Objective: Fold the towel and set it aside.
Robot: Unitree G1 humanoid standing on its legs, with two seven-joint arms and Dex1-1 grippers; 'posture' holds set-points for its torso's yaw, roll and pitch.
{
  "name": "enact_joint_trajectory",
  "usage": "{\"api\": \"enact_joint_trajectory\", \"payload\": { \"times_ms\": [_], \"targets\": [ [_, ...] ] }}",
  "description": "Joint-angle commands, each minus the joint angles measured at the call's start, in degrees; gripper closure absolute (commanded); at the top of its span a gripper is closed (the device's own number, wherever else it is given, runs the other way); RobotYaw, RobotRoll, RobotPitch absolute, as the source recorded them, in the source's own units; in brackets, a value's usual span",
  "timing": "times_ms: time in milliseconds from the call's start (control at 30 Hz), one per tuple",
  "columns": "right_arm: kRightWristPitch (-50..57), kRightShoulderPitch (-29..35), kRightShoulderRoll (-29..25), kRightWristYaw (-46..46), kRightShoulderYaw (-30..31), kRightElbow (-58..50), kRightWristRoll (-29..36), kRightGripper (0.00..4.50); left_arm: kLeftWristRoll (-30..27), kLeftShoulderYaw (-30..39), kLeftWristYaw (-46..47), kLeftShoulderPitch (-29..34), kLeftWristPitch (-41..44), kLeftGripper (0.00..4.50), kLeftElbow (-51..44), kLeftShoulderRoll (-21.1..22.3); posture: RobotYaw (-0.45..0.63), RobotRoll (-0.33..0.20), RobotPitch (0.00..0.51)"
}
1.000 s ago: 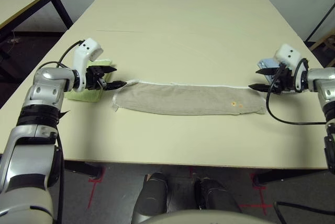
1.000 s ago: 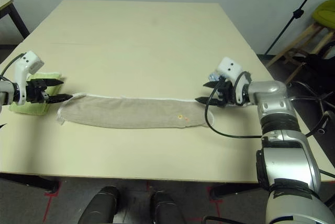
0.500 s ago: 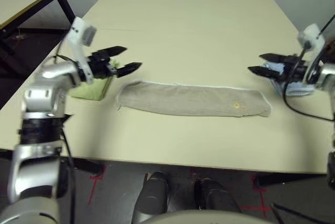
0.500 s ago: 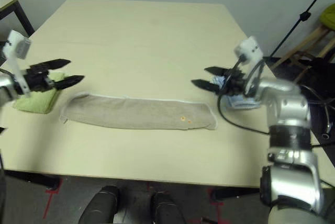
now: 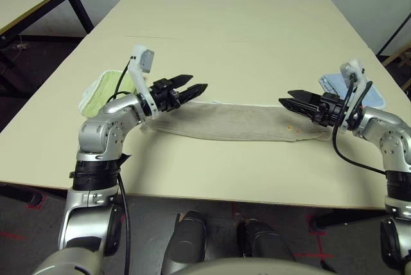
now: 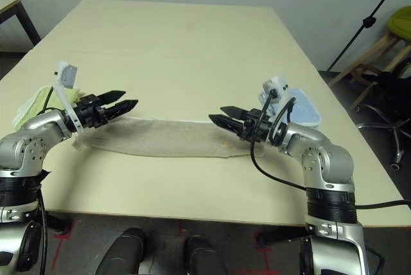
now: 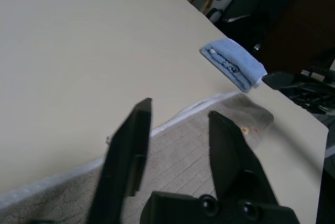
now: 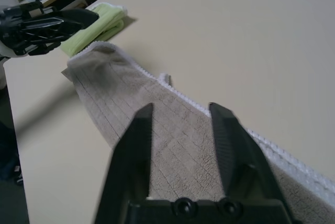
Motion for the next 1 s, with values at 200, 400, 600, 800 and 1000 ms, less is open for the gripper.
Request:
{"api": "enact_joint_trajectory", "payload": {
  "times_ms": [200, 400, 600, 800, 1000],
  "targets": [
    [-2.09, 1.75, -2.67, 2.30, 1.62, 1.44, -0.54, 4.50, 1.33, -3.91, -2.32, 0.95, 0.46, 4.46, 2.02, 2.62, 0.17, 0.000, 0.130],
    [-11.29, 4.93, -4.28, 2.28, 6.08, 6.66, -8.72, 4.50, 9.25, -8.05, -3.38, 3.48, -6.80, 4.46, 9.90, 7.15, 0.17, 0.000, 0.132],
    [-18.61, 8.73, -3.76, 1.17, 9.04, 12.40, -14.87, 4.50, 13.59, -8.24, -3.09, 6.00, -11.33, 4.46, 16.60, 9.18, 0.16, 0.000, 0.139],
    [-24.56, 6.95, -4.00, 0.82, 11.83, 20.31, -20.22, 4.50, 15.77, -8.23, -3.89, 6.53, -14.03, 4.46, 20.42, 9.95, 0.17, 0.000, 0.144],
    [-28.67, 4.18, -5.34, 0.87, 13.47, 27.57, -23.99, 4.50, 15.66, -6.22, -4.67, 6.04, -15.15, 4.46, 23.21, 11.55, 0.17, 0.000, 0.143]
  ]
}}
